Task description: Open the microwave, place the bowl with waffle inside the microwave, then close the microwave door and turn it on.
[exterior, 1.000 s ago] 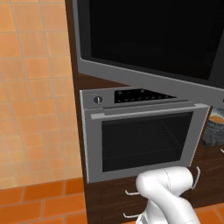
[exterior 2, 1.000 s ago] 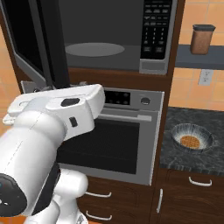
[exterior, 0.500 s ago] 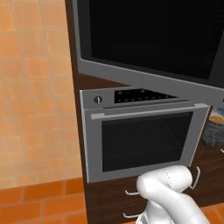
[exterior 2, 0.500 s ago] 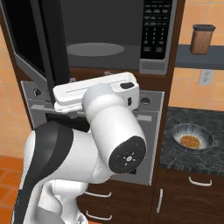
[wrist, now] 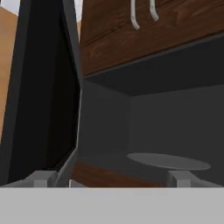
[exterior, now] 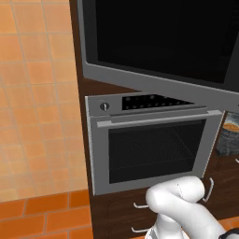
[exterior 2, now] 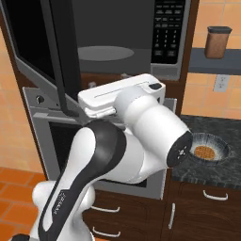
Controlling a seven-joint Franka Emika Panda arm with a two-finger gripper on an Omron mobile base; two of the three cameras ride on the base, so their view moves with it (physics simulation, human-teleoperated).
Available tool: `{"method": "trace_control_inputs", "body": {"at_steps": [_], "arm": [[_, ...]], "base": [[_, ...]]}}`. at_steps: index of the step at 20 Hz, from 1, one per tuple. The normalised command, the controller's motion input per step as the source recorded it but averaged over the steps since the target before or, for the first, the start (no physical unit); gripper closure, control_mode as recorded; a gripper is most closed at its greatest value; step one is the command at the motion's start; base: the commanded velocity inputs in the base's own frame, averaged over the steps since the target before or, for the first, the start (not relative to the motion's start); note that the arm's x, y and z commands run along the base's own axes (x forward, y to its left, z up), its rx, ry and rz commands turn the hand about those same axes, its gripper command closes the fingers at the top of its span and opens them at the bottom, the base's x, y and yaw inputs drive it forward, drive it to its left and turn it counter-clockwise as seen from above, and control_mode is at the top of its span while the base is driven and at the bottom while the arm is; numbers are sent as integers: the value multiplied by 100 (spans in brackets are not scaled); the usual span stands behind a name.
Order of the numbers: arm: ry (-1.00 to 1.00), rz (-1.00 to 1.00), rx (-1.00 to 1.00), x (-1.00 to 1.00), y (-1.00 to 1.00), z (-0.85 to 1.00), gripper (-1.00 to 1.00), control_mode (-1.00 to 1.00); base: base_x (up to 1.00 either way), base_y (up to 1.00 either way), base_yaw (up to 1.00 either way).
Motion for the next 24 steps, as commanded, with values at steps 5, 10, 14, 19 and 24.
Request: {"method": "trace_control_inputs", "body": {"at_steps": [5,10,14,19,24], "arm": [[0,1,0,48,16,-10,-100,-100],[0,13,0,-25,13,0,-100,-100],[0,17,0,-41,48,1,-100,-100],[3,17,0,-7,67,0,-100,-100],[5,21,0,-19,76,0,-100,-100]], "base": [[0,0,0],[0,0,0],[0,0,0],[0,0,0],[0,0,0]]}}
